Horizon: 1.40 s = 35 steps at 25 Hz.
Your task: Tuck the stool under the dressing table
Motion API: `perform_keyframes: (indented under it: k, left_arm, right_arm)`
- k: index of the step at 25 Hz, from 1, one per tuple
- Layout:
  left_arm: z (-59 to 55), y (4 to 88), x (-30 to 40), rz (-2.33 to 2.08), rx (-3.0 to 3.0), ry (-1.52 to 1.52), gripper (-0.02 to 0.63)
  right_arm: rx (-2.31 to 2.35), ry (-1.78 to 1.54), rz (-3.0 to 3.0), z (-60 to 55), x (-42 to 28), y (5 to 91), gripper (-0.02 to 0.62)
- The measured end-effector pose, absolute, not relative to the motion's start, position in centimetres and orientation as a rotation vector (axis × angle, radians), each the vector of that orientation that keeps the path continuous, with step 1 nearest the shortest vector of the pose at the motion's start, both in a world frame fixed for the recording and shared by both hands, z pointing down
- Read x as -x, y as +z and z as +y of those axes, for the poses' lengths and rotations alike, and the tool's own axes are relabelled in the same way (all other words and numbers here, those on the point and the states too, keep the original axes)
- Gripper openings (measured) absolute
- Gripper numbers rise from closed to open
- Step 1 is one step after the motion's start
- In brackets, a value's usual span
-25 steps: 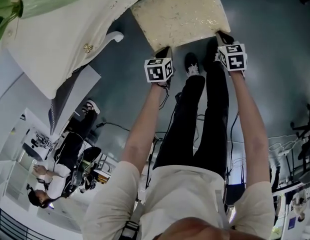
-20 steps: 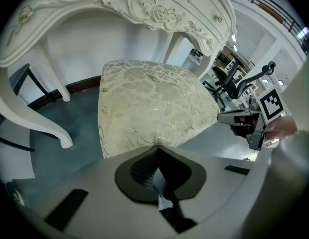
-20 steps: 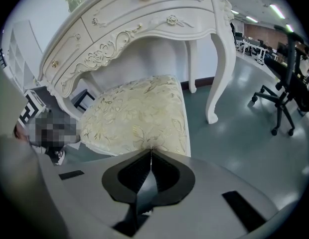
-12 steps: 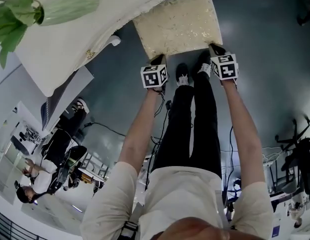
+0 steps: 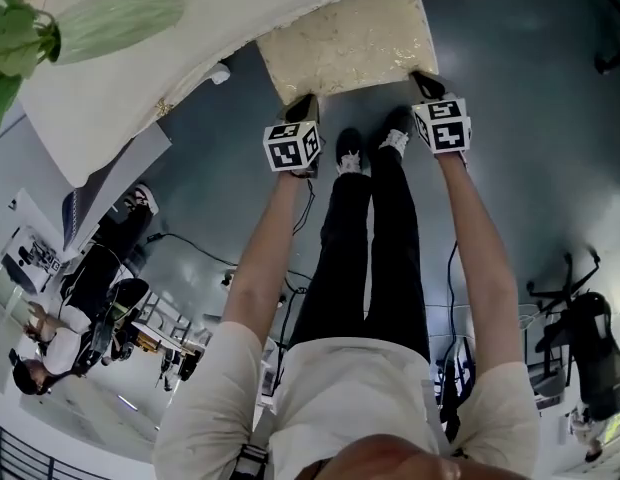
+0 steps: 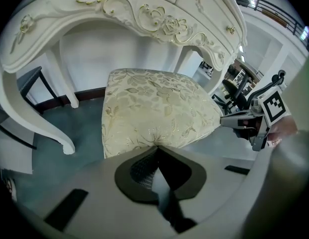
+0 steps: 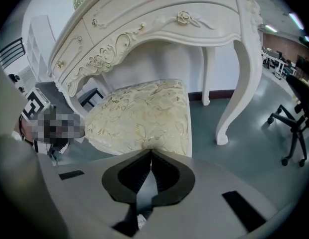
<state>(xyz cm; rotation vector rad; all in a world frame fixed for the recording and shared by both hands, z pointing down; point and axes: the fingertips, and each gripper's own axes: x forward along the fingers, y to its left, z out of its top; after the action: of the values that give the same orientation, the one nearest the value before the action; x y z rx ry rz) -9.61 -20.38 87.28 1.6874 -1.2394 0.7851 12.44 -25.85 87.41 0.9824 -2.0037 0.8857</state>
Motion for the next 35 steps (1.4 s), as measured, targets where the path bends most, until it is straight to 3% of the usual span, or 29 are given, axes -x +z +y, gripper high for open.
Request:
perform_keyframes:
  k: [15, 35]
  left_arm:
    - [-24.1, 86.9, 10.0, -1.347, -1.699, 0.686, 0.015]
    - [-31.3, 87.7, 12.9, -1.653, -1.710, 0.612, 0.015]
  right_arm:
    - [-0.890, 0.769, -2.070, -30.8, -11.7, 87.1, 0.044]
    - [-1.093, 0.617, -2.180, -38.2, -9.0, 87.4, 0.044]
